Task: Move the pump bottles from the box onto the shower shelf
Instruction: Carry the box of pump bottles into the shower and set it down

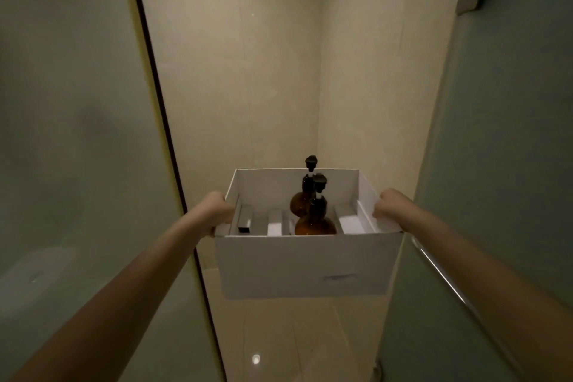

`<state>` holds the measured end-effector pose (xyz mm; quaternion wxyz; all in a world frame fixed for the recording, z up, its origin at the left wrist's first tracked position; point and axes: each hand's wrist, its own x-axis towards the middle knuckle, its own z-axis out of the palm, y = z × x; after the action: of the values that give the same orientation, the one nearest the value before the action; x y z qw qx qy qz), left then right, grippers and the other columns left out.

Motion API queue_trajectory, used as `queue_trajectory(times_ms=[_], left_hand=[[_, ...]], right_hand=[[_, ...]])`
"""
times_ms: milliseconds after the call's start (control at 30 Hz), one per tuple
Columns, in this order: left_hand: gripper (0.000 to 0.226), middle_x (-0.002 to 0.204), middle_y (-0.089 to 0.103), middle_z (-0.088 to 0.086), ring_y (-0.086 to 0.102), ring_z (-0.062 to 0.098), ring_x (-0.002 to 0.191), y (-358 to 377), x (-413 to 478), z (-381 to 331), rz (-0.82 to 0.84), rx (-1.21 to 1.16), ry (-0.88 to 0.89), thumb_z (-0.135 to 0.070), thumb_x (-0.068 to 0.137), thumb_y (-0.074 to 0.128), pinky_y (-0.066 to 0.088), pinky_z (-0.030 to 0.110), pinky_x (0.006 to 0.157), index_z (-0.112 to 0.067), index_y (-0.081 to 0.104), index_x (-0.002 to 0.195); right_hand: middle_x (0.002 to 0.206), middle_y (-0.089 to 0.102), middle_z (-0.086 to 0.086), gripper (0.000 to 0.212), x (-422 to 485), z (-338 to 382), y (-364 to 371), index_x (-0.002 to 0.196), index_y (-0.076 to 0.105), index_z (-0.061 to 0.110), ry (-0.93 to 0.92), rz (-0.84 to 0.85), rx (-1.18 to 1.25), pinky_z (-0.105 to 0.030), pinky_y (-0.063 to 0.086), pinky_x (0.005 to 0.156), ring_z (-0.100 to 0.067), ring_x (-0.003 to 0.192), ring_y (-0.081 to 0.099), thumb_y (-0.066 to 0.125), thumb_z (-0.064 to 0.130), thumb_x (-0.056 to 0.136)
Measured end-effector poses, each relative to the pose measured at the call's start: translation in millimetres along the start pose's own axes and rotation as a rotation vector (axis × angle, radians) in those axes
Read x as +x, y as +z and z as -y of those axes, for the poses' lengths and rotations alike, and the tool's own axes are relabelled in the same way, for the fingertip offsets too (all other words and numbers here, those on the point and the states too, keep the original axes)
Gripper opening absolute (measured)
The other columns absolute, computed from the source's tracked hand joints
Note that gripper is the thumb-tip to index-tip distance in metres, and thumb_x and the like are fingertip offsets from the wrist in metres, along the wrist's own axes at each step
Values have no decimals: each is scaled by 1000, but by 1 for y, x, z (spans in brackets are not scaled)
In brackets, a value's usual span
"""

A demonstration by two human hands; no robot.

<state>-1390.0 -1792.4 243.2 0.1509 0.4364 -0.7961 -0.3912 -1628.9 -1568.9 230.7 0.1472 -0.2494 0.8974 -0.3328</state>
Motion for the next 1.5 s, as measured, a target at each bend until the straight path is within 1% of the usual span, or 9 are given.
queue_trajectory(times_ms=[100, 200, 300, 500, 667, 833, 1133, 1333, 1500], left_hand=[[20, 62, 49, 11, 48, 21, 54, 2, 43, -10, -20, 41, 11, 7, 78, 48, 37, 25, 41, -4, 48, 61], [21, 60, 49, 11, 48, 23, 52, 7, 82, -19, -20, 68, 20, 8, 77, 48, 37, 25, 42, -4, 49, 59], [21, 57, 49, 11, 48, 23, 49, 14, 123, -27, -28, 69, 20, 8, 76, 47, 38, 24, 39, -3, 50, 58], [21, 52, 46, 9, 45, 21, 43, 31, 195, -47, -35, 42, -8, 3, 76, 52, 32, 15, 25, -4, 49, 56], [21, 53, 47, 9, 45, 21, 43, 38, 254, -71, -92, 15, -28, 5, 76, 50, 31, 14, 24, -5, 48, 57], [25, 49, 44, 8, 43, 20, 40, 38, 294, -88, -137, -23, -52, 6, 77, 52, 30, 15, 23, -4, 47, 54], [25, 51, 43, 11, 42, 21, 43, 38, 363, -96, -168, -3, -105, 10, 77, 48, 31, 14, 23, -3, 46, 54], [25, 53, 42, 11, 41, 21, 43, 36, 422, -96, -171, 0, -123, 11, 78, 46, 30, 13, 23, -2, 45, 56], [25, 55, 43, 12, 43, 22, 45, 29, 490, -88, -191, -16, -127, 11, 78, 47, 29, 12, 23, -2, 45, 57]], right_hand=[[87, 52, -24, 29, 40, 9, 1, 106, 57, -15, 19, -4, -25, -27, 40, 63, -30, 81, 56, 52, -3, 80], [90, 53, -25, 35, 77, 17, 2, 113, 54, -16, 38, -5, -45, -31, 43, 65, -34, 85, 59, 52, -1, 80], [92, 54, -24, 35, 118, 22, 4, 112, 55, -14, 51, -7, -80, -32, 44, 66, -39, 93, 62, 52, 1, 81], [85, 54, -22, 32, 211, 35, 1, 108, 57, -15, 10, 29, -99, -25, 40, 54, -32, 77, 56, 53, 0, 80], [92, 56, -24, 33, 292, 51, -7, 112, 55, -12, -33, 48, -110, -33, 46, 64, -37, 87, 60, 50, 0, 82], [88, 53, -23, 15, 346, 73, -15, 95, 56, -4, -108, 71, -112, -25, 39, 54, -31, 81, 56, 49, -2, 81], [92, 53, -22, 35, 428, 99, 2, 116, 55, -13, -117, 126, -158, -29, 42, 64, -32, 81, 55, 49, 0, 83], [97, 57, -22, 38, 484, 118, 20, 120, 54, -10, -114, 145, -190, -24, 39, 52, -32, 82, 56, 50, 2, 84], [97, 60, -22, 38, 550, 148, 41, 119, 55, -7, -148, 108, -209, -30, 45, 64, -34, 84, 59, 49, 2, 83]])
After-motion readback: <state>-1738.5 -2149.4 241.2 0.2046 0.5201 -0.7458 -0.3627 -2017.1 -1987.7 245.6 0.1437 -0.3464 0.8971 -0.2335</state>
